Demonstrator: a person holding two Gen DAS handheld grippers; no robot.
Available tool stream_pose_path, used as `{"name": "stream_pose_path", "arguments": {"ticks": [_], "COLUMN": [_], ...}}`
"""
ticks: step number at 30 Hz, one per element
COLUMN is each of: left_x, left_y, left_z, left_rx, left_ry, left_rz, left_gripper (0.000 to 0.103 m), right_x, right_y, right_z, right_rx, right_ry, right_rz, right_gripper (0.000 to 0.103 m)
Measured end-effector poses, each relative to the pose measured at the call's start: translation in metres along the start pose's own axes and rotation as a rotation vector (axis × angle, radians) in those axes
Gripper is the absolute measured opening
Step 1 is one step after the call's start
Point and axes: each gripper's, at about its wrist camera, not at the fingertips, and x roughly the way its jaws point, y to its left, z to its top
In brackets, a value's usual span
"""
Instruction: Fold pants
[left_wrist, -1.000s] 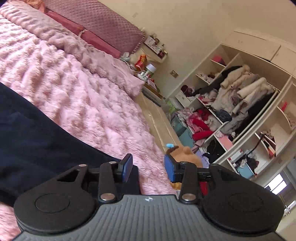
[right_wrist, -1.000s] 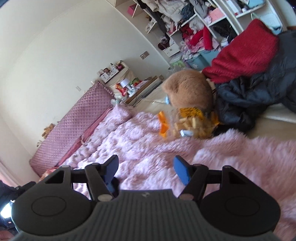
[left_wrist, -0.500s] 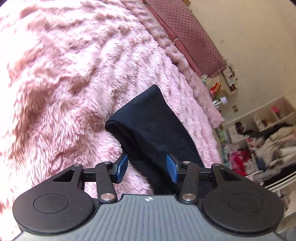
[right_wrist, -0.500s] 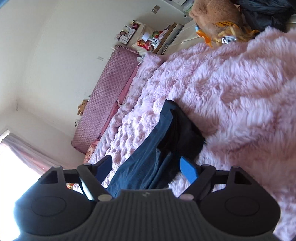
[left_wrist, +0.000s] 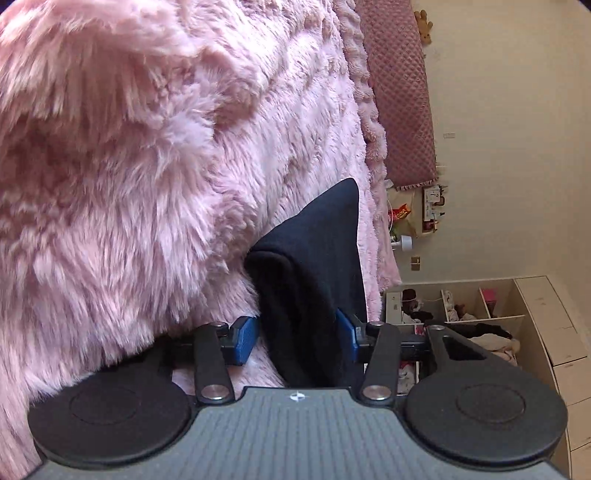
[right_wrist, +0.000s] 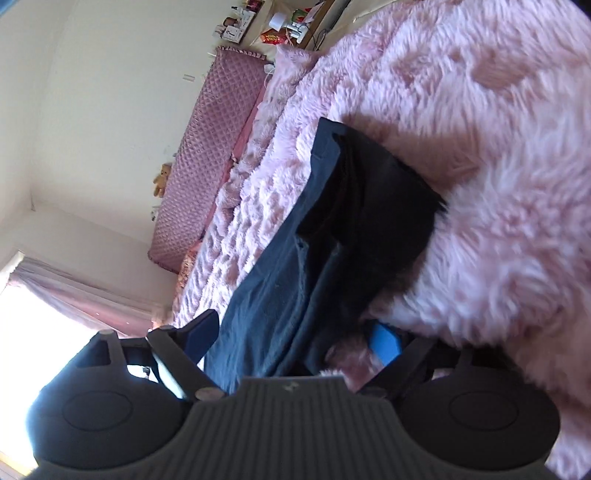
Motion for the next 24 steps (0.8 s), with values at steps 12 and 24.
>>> {"name": "stream_pose_path", "arguments": {"ticks": [12, 24], "left_x": [0.04, 0.006], "left_y": [0.007, -0.036], "left_z": [0.017, 0.018], "left_rx": [-0.133, -0.115], "left_ry": [-0.019, 0.081], "left_rz": [-0.041, -0.026], "left_gripper": [0.019, 0.016], "right_x": [0.037, -0.014], "right_y": [-0.005, 0.004], "right_z": [0.002, 0.005], "right_rx": [0.032, 0.311], "right_ry": [-0.094, -0.005], "right_rz": [-0.082, 0.061], "right_gripper": [0.035, 0.011]}}
